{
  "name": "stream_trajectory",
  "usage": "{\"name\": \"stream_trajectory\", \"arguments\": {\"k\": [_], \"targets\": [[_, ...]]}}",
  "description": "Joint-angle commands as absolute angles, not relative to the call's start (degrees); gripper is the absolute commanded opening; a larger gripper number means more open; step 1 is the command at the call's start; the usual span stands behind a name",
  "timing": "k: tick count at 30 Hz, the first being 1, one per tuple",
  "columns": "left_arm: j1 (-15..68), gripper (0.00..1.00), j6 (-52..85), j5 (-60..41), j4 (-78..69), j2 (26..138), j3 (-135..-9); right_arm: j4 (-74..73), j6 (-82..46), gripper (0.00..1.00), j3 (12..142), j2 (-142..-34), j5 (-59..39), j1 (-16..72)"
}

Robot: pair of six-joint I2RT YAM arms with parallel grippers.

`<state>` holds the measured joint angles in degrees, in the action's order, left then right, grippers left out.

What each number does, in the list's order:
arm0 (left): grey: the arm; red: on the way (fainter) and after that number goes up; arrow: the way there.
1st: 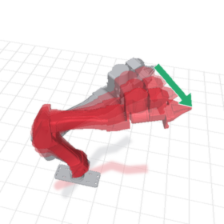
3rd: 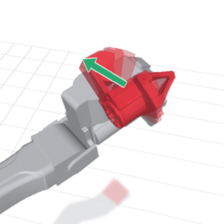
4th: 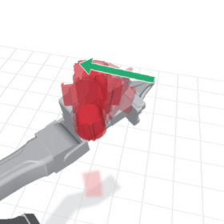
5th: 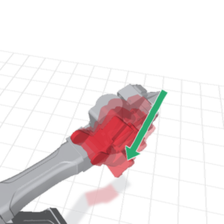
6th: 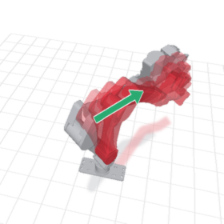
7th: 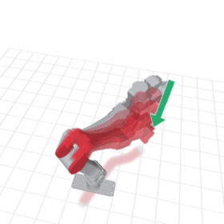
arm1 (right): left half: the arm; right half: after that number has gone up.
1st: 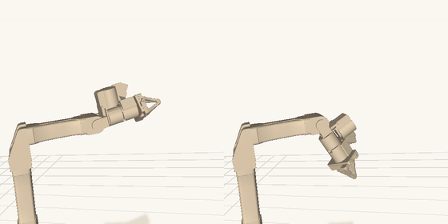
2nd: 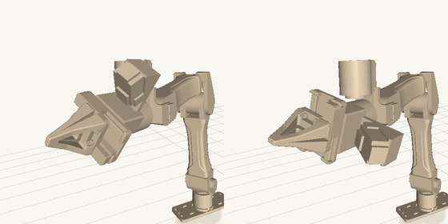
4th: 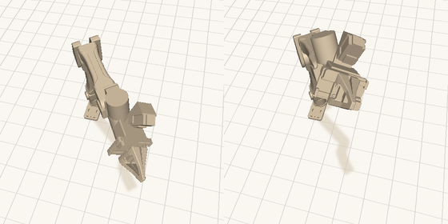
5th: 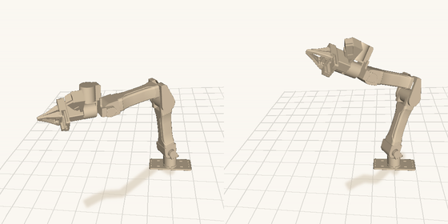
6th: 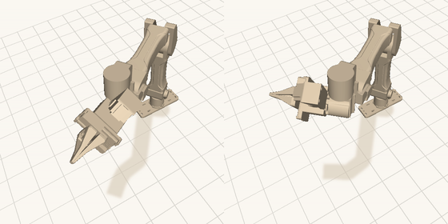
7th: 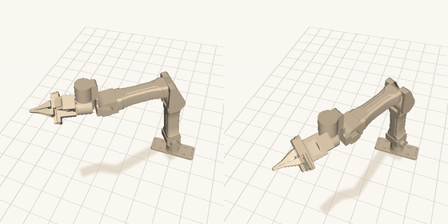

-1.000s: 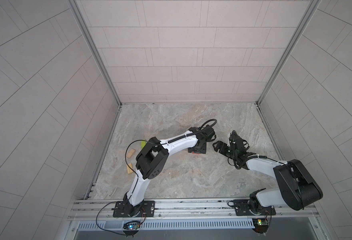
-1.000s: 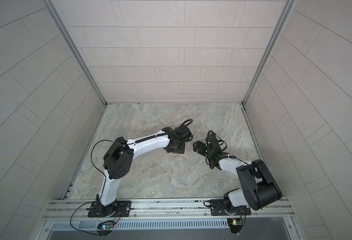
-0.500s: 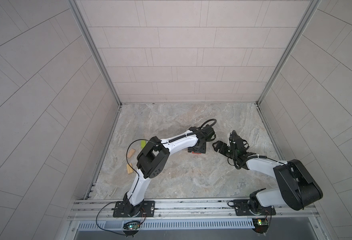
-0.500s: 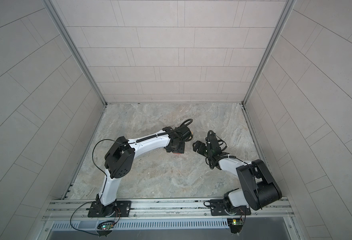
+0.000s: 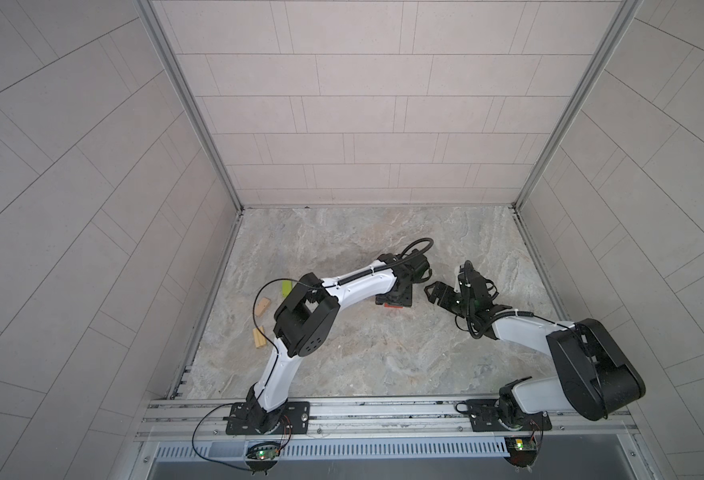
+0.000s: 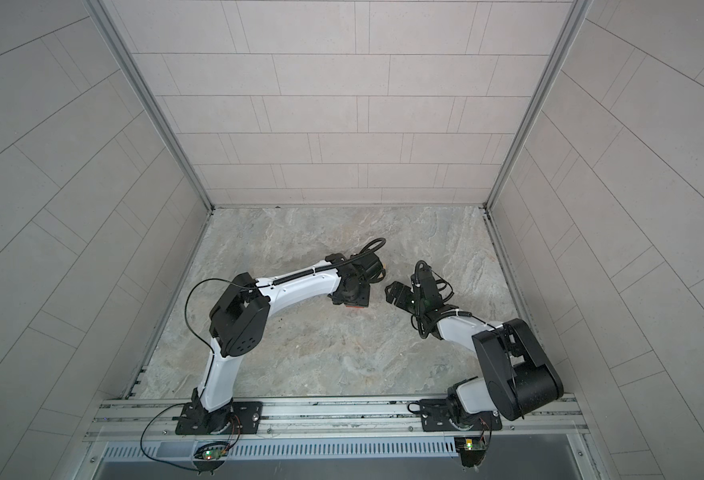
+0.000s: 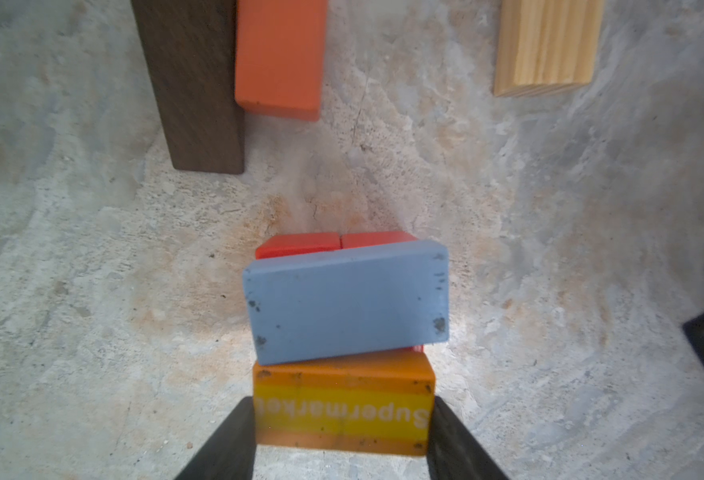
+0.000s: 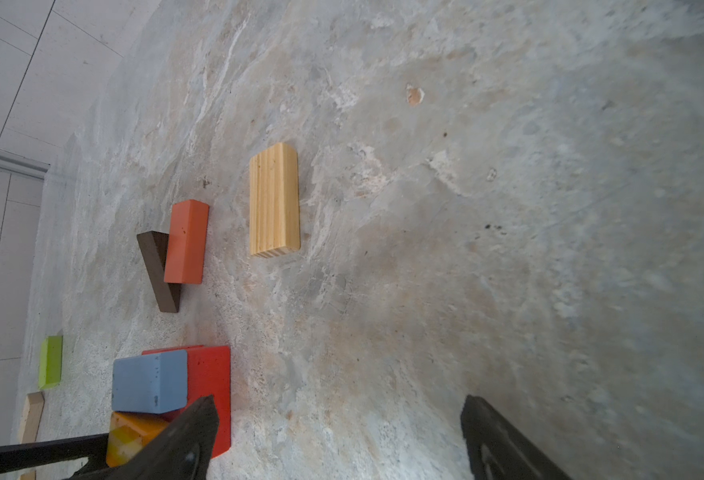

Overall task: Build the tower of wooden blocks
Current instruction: 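Set the Supermarket block beside the light blue block and open the left gripper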

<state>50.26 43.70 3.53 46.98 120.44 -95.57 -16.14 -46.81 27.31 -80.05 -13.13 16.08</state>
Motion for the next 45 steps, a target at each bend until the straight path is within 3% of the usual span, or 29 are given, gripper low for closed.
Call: {"name": "stream_trajectory", "arguments": {"k": [1, 7, 11, 18, 29, 37, 45], "targets": [[49.92, 0.74, 42.72, 4.23, 47.41, 119.83, -96.58, -16.61, -47.72, 0.93, 28.19, -80.73, -13.18, 15.91], [49.92, 0.94, 41.84, 5.78, 48.02, 115.72, -95.27, -15.93, -47.38, 0.92, 28.34, -80.06, -13.86, 15.91], [49.90, 0.99, 40.11, 7.64, 50.01, 111.03, -94.17, -12.59, -45.34, 0.92, 29.32, -78.09, -13.63, 15.99], [48.83, 1.00, 37.88, 10.30, 49.38, 97.85, -84.25, 7.73, -33.76, 0.89, 43.02, -79.28, -7.49, 19.40], [47.77, 1.00, 38.23, 12.01, 41.67, 77.84, -63.58, 31.67, -27.38, 0.82, 70.33, -96.02, 3.20, 22.87], [46.81, 1.00, 37.33, 12.35, 33.66, 66.79, -50.97, 35.77, -27.70, 0.69, 80.30, -106.79, 3.25, 22.98], [45.79, 1.00, 39.03, 7.73, 26.87, 65.07, -44.07, 38.48, -27.78, 0.63, 86.92, -114.40, 2.90, 22.93]]}}
